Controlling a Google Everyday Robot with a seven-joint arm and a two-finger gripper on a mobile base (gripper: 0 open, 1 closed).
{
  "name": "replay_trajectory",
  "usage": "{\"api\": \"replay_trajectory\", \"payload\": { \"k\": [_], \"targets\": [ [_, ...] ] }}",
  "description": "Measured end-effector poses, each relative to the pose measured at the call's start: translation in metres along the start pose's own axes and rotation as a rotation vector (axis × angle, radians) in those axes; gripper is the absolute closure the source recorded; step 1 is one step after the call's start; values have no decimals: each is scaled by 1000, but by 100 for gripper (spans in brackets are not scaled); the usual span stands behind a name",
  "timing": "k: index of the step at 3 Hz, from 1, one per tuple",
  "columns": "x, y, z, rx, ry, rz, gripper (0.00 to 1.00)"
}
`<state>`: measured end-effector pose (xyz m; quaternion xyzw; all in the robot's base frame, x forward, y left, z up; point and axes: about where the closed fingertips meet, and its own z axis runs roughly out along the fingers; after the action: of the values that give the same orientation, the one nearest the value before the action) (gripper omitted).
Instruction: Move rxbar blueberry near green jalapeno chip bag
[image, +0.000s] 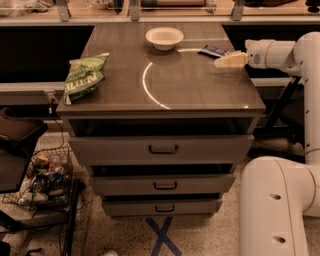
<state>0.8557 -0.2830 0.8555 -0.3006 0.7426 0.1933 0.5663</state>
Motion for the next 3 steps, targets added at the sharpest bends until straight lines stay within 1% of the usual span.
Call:
{"api": "replay_trajectory", "payload": {
  "k": [1, 3],
  "targets": [
    [2, 7, 11, -24, -3, 7, 0],
    [5, 13, 21, -41, 0, 12, 0]
  ]
}}
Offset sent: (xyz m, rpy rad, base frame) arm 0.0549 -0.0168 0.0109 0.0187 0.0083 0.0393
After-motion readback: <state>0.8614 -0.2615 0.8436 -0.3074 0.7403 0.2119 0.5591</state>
